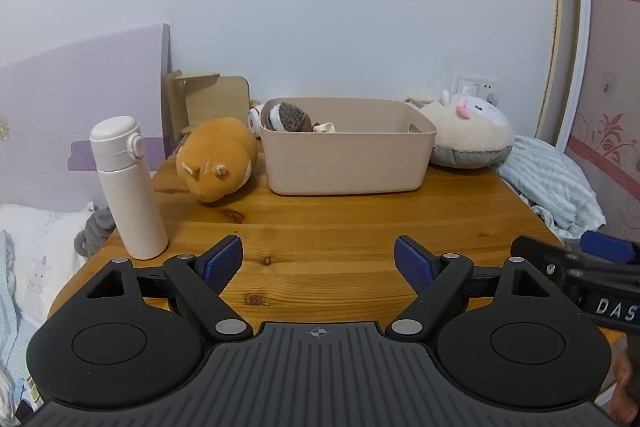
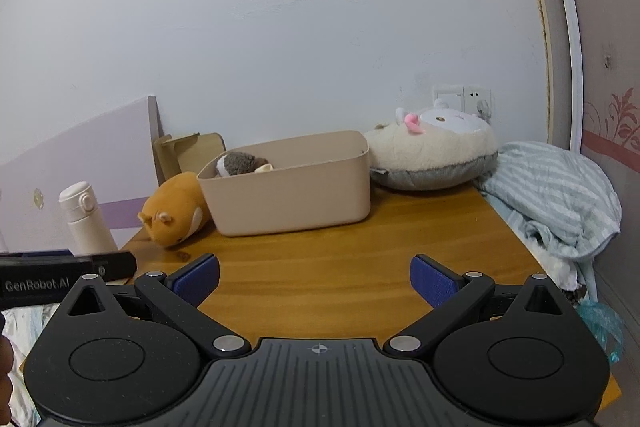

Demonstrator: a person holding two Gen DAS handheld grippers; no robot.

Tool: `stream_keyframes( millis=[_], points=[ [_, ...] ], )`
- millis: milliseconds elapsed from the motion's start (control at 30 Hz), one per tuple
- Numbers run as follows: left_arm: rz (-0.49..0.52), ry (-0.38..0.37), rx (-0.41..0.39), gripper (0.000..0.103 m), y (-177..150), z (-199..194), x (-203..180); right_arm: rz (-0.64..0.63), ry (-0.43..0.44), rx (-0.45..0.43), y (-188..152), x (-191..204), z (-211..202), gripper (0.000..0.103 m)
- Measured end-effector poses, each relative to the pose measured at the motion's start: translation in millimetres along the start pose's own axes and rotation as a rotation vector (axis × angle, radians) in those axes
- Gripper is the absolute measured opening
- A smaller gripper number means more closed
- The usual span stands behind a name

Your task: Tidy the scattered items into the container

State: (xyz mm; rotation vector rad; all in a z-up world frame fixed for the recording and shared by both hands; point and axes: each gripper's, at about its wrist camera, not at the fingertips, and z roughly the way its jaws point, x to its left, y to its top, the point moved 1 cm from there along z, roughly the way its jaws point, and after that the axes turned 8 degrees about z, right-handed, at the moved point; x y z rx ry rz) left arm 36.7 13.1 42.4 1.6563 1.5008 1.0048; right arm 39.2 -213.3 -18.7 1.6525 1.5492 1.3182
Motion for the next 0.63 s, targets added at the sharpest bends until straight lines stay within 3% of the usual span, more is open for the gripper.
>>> stream_keyframes(
  millis=[300, 633],
  points=[
    [0.010, -0.010, 0.010, 0.085, -10.0, -14.7, -3.6, -0.018, -0.035, -0.034, -5.8, 4.9, -23.4, 0.103],
    [0.005, -0.010, 0.013, 0.085, -15.4, -19.7, -1.4, -0.017, -0.041, -0.011, -10.4, 4.9, -22.5, 0.103]
  ],
)
